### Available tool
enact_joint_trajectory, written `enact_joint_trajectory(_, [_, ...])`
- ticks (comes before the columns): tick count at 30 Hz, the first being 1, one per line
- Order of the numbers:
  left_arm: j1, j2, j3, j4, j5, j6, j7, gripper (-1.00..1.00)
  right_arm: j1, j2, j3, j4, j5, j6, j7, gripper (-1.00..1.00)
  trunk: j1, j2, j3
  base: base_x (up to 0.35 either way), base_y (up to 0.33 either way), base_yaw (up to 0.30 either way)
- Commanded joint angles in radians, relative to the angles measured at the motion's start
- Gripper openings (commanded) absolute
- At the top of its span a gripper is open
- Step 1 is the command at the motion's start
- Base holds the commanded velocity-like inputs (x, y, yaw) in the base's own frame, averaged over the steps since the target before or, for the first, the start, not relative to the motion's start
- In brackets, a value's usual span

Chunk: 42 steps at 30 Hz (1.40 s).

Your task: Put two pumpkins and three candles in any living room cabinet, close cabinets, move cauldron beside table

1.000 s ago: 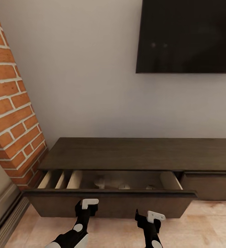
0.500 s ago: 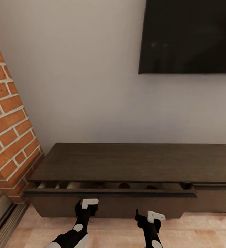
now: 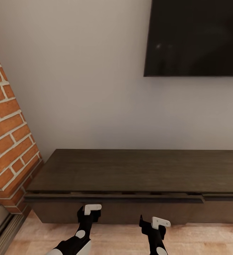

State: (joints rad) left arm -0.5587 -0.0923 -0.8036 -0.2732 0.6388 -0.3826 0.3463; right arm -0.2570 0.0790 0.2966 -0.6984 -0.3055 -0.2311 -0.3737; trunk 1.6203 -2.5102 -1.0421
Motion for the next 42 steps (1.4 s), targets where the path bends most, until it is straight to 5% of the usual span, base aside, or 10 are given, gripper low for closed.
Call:
enact_joint_trajectory(1, [-0.001,0.000,-0.006,0.000,0.005,-0.004,0.007,1.00,-0.001,-0.001,0.006,0.000,-0.011,-0.007,-0.005,1.00,0.000,0.000,-0.001,0.102,0.000,0.000])
enact_joint_trajectory(29, [-0.001,0.000,-0.006,0.000,0.005,-0.005,0.007,1.00,-0.001,-0.001,0.006,0.000,-0.011,-0.007,-0.005,1.00,0.000,0.000,-0.001,0.048,0.000,0.000])
enact_joint_trajectory(42, [-0.001,0.000,-0.006,0.000,0.005,-0.005,0.007,1.00,-0.001,-0.001,0.006,0.000,-0.012,-0.007,-0.005,1.00,0.000,0.000,-0.001,-0.260,0.000,0.000])
